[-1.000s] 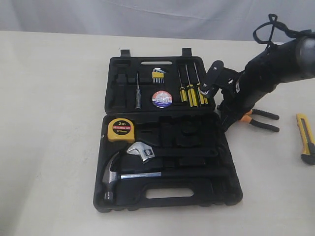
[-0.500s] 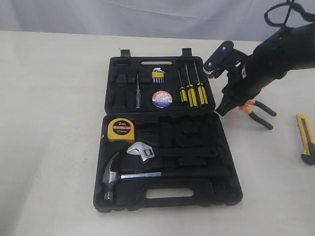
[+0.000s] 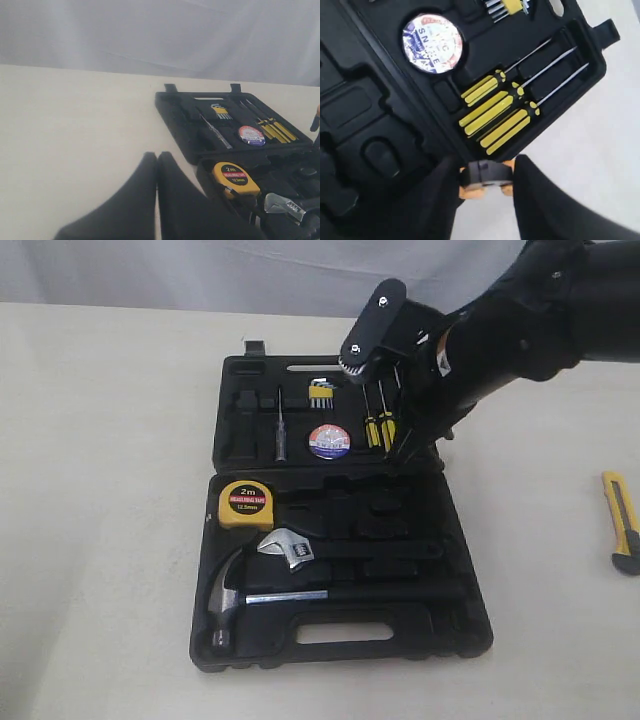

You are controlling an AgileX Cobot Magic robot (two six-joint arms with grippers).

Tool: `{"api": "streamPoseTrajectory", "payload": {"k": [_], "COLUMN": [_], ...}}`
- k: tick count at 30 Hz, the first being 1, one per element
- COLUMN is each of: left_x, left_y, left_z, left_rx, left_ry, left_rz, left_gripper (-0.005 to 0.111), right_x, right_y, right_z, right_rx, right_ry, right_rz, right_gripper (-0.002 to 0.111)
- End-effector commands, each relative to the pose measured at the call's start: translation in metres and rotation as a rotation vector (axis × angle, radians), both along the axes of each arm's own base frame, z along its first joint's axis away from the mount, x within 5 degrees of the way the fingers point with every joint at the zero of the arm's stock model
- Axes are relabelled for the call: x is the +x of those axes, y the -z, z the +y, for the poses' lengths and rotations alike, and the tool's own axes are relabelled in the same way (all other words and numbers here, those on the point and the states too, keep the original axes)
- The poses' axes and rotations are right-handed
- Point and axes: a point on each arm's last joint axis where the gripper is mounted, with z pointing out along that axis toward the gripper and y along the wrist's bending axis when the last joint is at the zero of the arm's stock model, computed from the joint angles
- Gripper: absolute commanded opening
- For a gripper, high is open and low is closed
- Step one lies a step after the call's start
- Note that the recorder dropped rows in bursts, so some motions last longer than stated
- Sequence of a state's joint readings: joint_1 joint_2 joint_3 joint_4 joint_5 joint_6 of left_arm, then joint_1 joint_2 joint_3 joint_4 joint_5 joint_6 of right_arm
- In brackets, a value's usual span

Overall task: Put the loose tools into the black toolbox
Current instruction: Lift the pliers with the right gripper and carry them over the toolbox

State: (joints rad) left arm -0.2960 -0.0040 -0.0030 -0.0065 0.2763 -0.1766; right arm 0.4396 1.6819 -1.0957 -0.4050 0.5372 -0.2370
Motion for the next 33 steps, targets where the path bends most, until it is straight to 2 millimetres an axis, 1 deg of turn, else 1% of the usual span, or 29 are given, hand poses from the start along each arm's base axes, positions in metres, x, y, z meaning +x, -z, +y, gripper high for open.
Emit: {"api": "streamPoseTrajectory", "payload": {"k": [1,2,4,6,7,10,12,20,22,29,33], "left_x": [0.0,0.0,0.0,0.0,0.0,0.0,0.0,0.0,0.0,0.0,0.0], "left_y": [0.001,0.001,0.001,0.001,0.001,0.001,0.001,0.001,0.001,0.001,0.001], "left_z": [0.0,0.0,0.0,0.0,0.0,0.0,0.0,0.0,0.0,0.0,0.0], "left_rx": [0.008,0.008,0.008,0.008,0.008,0.008,0.008,0.008,0.008,0.008,0.008], "left_ry": [0.004,0.004,0.004,0.004,0.004,0.004,0.004,0.004,0.004,0.004,0.004], "left_rz": [0.001,0.001,0.001,0.001,0.001,0.001,0.001,0.001,0.001,0.001,0.001], "left_gripper": [0.0,0.0,0.0,0.0,0.0,0.0,0.0,0.0,0.0,0.0,0.0], "right_x": [-0.004,-0.006,-0.016,-0.027,-0.031,-0.04,-0.044,-0.045,-0.043,-0.032,-0.028], "right_y": [-0.031,-0.036,-0.062,-0.075,-0.076,-0.074,-0.072,-0.066,-0.059,-0.025,-0.014], "right_z": [-0.004,-0.005,-0.009,-0.013,-0.014,-0.014,-0.013,0.001,0.002,0.006,0.008], "right_rx": [-0.028,-0.026,0.012,0.02,0.016,0.003,0.024,0.155,0.156,0.106,0.087], "right_ry": [0.027,0.031,0.033,0.026,0.016,-0.02,-0.023,-0.067,-0.076,-0.074,-0.073], "right_rz": [-0.012,-0.02,-0.083,-0.08,-0.057,0.036,0.079,0.109,0.109,0.195,0.222], "right_gripper": [-0.001,-0.001,-0.001,-0.001,-0.001,-0.001,-0.001,-0.001,-0.001,-0.001,-0.001]}}
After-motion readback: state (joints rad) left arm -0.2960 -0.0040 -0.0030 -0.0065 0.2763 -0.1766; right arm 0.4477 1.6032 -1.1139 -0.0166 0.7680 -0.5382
